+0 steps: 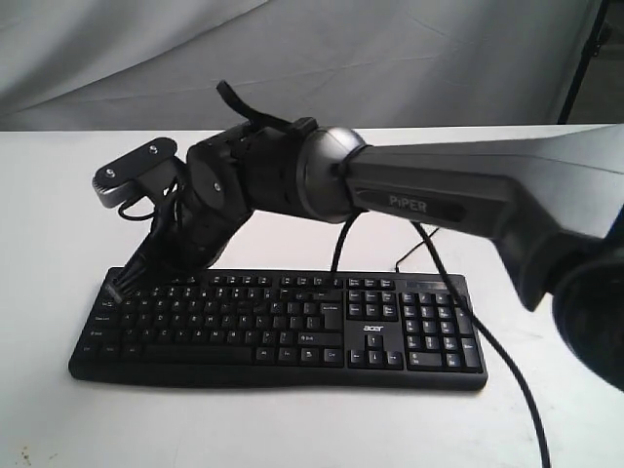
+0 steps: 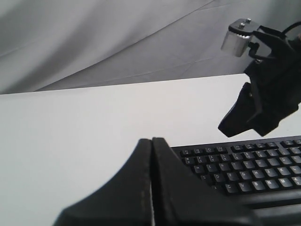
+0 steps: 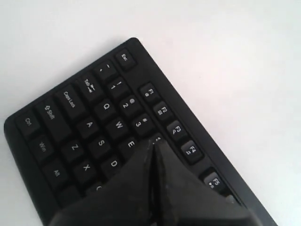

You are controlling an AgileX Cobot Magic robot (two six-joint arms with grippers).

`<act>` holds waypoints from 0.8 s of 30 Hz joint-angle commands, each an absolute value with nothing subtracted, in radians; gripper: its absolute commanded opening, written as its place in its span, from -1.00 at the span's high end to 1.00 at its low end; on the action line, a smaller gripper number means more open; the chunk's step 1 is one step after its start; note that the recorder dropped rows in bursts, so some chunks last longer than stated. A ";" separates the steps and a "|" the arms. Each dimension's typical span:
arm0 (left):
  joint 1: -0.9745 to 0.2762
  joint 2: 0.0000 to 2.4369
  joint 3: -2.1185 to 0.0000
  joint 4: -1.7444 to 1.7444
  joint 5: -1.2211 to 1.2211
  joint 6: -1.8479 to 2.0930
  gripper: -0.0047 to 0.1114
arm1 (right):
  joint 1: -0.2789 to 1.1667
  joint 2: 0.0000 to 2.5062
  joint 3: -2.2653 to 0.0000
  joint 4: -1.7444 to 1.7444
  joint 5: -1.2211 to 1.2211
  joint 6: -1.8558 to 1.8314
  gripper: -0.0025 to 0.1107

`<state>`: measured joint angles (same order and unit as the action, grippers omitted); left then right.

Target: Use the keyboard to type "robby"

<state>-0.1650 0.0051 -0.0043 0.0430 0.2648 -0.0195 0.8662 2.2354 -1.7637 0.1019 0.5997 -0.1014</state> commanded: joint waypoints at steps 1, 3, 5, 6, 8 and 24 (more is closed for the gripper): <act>-0.171 0.000 0.000 0.048 0.266 -0.022 0.92 | 0.846 2.200 -1.741 0.093 0.656 -0.099 0.96; -0.171 0.000 0.000 0.048 0.266 -0.022 0.92 | 0.846 2.173 -1.700 0.093 0.631 -0.099 0.96; -0.171 0.000 0.000 0.048 0.266 -0.022 0.92 | 0.837 2.133 -1.628 0.098 0.601 -0.099 0.96; -0.171 0.000 0.000 0.048 0.266 -0.022 0.92 | 0.827 2.107 -1.574 0.108 0.582 -0.097 0.96; -0.171 0.000 0.000 0.048 0.266 -0.022 0.92 | 0.814 2.080 -1.509 0.119 0.548 -0.093 0.96; -0.171 0.000 0.000 0.048 0.266 -0.022 0.92 | 0.776 2.032 -1.306 0.140 0.381 -0.093 0.96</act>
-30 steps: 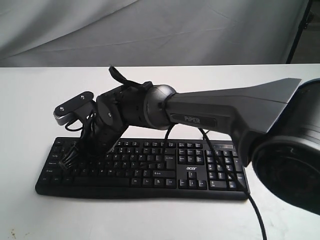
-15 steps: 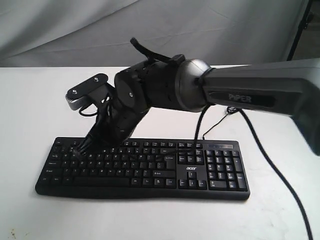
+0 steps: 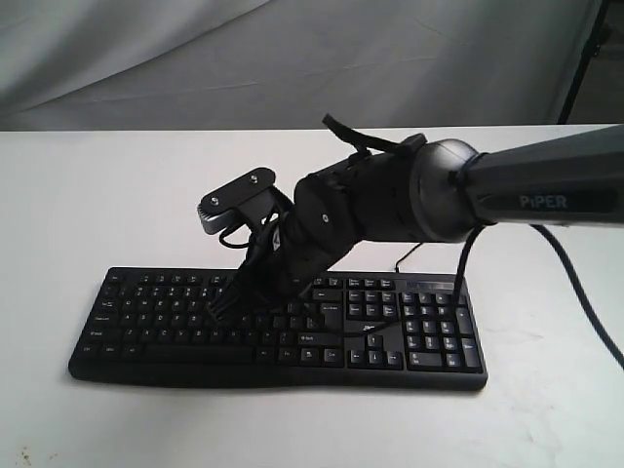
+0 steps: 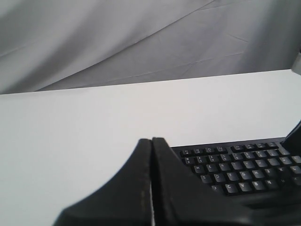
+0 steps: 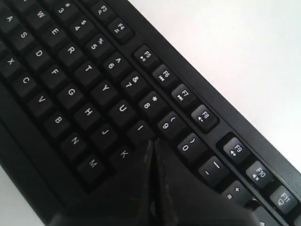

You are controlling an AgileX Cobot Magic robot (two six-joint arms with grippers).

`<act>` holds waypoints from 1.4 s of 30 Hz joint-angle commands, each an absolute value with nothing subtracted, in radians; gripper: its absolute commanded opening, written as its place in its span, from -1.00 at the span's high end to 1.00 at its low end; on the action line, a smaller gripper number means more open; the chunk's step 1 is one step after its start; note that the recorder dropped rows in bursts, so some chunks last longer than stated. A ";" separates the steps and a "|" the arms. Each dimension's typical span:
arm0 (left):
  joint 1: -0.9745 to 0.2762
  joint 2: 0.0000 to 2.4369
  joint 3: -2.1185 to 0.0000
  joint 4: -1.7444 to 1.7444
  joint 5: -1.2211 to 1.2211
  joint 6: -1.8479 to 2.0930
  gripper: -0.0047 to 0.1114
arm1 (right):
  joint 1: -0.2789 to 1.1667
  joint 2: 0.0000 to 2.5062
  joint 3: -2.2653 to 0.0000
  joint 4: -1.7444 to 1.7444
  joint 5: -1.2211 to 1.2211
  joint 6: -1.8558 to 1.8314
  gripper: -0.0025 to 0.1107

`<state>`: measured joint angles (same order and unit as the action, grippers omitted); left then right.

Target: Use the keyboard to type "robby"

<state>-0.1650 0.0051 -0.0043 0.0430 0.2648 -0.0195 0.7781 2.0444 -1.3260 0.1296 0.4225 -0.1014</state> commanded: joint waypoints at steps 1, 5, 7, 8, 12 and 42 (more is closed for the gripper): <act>-0.171 0.000 0.000 0.048 0.266 -0.022 0.92 | 0.776 2.032 -1.303 0.140 0.368 -0.093 0.96; -0.171 0.000 0.000 0.048 0.266 -0.022 0.92 | 0.776 2.038 -1.303 0.140 0.358 -0.093 0.96; -0.171 0.000 0.000 0.048 0.266 -0.022 0.92 | 0.776 2.052 -1.303 0.140 0.351 -0.093 0.96; -0.171 0.000 0.000 0.048 0.266 -0.022 0.92 | 0.776 2.056 -1.303 0.140 0.349 -0.093 0.96; -0.171 0.000 0.000 0.048 0.266 -0.022 0.92 | 0.776 2.067 -1.303 0.142 0.326 -0.093 0.96; -0.171 0.000 0.000 0.048 0.266 -0.022 0.92 | 0.765 2.102 -1.303 0.139 0.334 -0.095 0.96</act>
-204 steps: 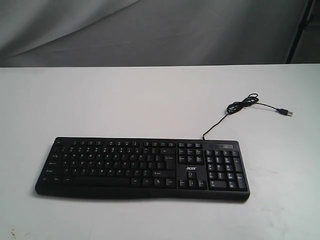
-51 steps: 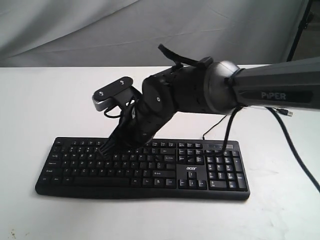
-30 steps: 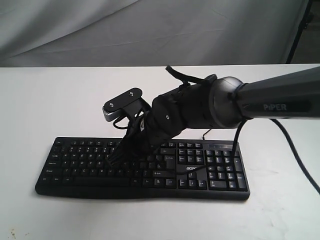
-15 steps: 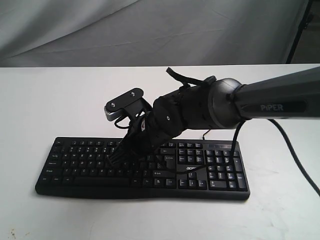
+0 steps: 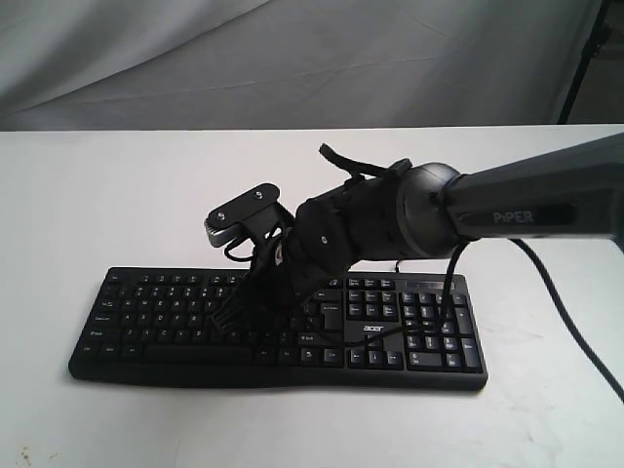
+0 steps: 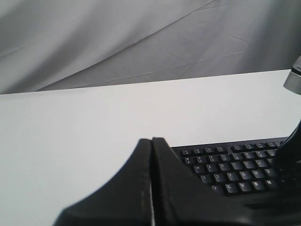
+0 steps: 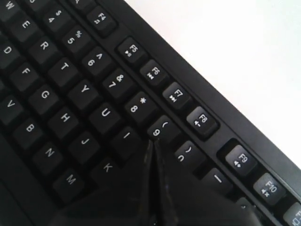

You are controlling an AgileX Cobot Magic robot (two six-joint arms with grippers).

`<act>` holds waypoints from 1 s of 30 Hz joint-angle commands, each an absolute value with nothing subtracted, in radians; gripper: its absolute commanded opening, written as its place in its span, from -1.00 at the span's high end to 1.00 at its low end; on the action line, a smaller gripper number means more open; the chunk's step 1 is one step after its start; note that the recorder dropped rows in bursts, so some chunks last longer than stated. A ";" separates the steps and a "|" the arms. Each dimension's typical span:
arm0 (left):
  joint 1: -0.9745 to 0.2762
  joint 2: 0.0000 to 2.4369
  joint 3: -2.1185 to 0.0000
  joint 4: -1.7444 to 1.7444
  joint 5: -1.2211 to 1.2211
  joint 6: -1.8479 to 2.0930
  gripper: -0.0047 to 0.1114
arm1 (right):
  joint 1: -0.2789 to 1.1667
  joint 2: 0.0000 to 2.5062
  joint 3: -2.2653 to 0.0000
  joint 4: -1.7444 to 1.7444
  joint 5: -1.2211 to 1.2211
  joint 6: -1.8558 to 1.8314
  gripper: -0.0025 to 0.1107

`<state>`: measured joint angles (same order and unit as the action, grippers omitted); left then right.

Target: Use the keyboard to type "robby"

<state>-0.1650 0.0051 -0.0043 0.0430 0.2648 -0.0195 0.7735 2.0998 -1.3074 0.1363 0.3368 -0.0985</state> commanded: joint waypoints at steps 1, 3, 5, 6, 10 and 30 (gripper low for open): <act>-0.171 0.000 0.000 0.048 0.266 -0.022 0.92 | 0.765 2.099 -1.303 0.139 0.334 -0.095 0.96; -0.171 0.000 0.000 0.048 0.266 -0.022 0.92 | 0.765 2.094 -1.303 0.139 0.334 -0.095 0.96; -0.171 0.000 0.000 0.048 0.266 -0.022 0.92 | 0.765 2.079 -1.305 0.132 0.334 -0.095 0.96; -0.171 0.000 0.000 0.048 0.266 -0.022 0.92 | 0.765 2.070 -1.305 0.130 0.334 -0.095 0.96; -0.171 0.000 0.000 0.048 0.266 -0.022 0.92 | 0.765 2.029 -1.305 0.124 0.368 -0.097 0.96; -0.171 0.000 0.000 0.048 0.266 -0.022 0.92 | 0.912 2.057 -1.305 0.221 0.299 -0.106 0.96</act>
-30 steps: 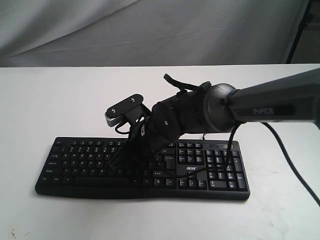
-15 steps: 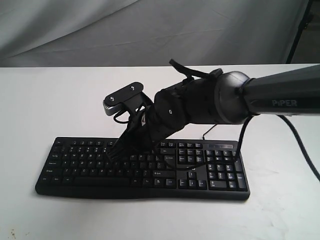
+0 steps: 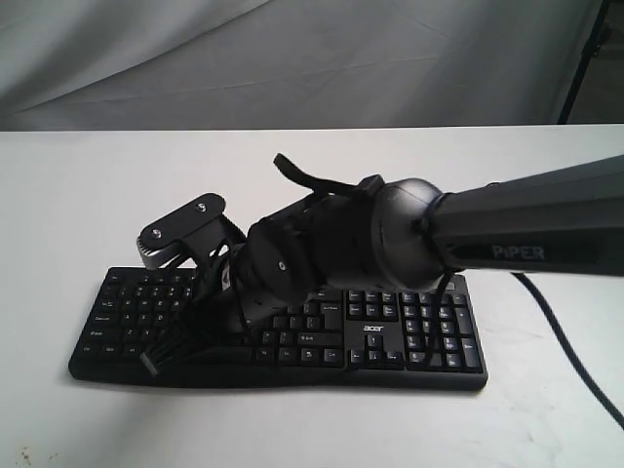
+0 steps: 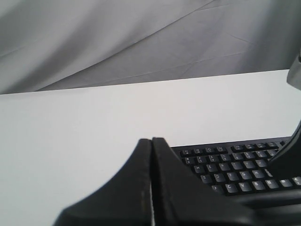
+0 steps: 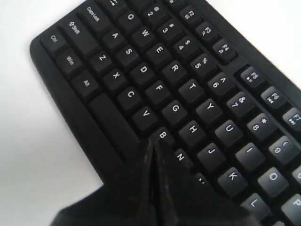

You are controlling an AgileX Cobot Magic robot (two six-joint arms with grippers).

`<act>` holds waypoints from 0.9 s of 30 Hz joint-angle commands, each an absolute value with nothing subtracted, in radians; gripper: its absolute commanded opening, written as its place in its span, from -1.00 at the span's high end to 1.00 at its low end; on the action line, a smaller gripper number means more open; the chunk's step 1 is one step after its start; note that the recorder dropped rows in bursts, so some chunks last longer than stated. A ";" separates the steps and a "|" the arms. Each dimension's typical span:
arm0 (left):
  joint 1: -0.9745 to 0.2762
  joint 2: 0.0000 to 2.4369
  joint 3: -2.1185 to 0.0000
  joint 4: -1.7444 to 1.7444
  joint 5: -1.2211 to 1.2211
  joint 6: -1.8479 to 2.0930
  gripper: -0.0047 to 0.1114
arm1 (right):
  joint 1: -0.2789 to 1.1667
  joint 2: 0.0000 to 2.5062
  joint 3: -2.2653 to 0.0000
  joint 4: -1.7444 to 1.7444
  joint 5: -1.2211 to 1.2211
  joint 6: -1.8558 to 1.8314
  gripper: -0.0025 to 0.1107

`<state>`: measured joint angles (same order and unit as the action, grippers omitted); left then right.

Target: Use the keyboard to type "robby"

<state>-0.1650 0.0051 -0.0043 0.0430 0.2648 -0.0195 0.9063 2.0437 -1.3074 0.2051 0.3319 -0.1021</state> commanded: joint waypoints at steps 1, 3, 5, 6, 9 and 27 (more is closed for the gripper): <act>-0.171 0.000 0.000 0.048 0.266 -0.022 0.92 | 0.912 2.062 -1.305 0.221 0.299 -0.106 0.96; -0.171 0.000 0.000 0.048 0.266 -0.022 0.92 | 0.912 2.072 -1.321 0.221 0.317 -0.106 0.96; -0.171 0.000 0.000 0.048 0.266 -0.022 0.92 | 0.915 2.084 -1.351 0.216 0.334 -0.110 0.96; -0.171 0.000 0.000 0.048 0.266 -0.022 0.92 | 0.919 2.090 -1.367 0.212 0.344 -0.110 0.96; -0.171 0.000 0.000 0.048 0.266 -0.022 0.92 | 0.919 2.111 -1.415 0.195 0.398 -0.110 0.96; -0.171 0.000 0.000 0.048 0.266 -0.022 0.92 | 0.903 2.129 -1.421 0.132 0.404 -0.101 0.96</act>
<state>-0.1650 0.0051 -0.0043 0.0430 0.2648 -0.0195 0.9156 2.1269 -1.4138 0.1486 0.4090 -0.1047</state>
